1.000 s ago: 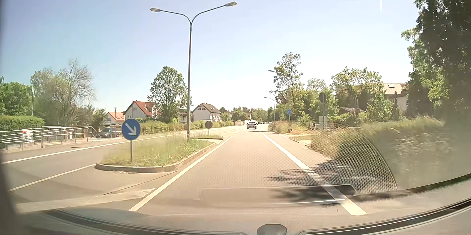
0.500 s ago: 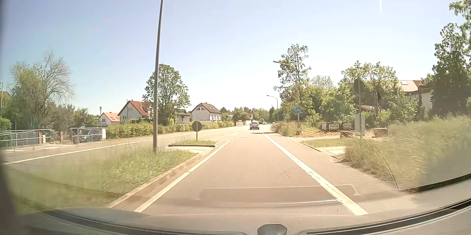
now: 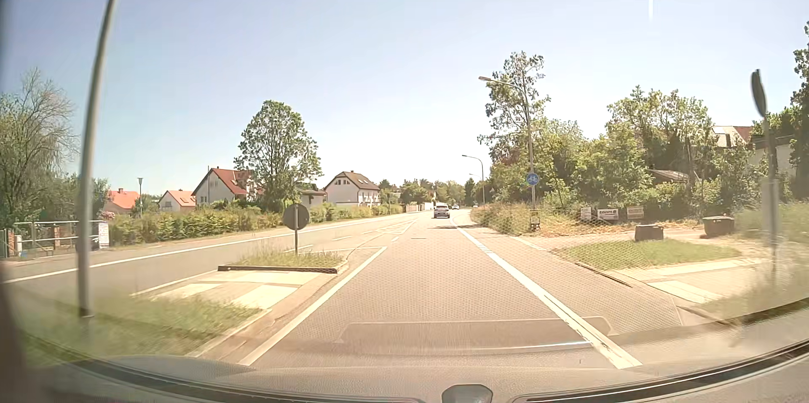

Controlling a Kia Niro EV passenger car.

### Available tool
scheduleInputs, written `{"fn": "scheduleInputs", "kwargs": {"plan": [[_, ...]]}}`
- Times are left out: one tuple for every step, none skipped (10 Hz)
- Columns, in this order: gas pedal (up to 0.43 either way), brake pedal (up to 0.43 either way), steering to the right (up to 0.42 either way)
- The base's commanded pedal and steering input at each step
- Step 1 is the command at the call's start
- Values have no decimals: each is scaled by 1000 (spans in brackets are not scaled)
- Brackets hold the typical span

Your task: Follow the waypoints while adhering to traffic rules and regulations

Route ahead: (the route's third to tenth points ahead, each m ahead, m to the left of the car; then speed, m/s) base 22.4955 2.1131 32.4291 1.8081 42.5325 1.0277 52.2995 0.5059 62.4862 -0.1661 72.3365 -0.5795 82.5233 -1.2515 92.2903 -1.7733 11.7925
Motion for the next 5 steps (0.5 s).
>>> {"fn": "scheduleInputs", "kwargs": {"plan": [[39,30,-3],[39,30,-2],[39,30,-2],[39,30,-2],[39,30,-1]]}}
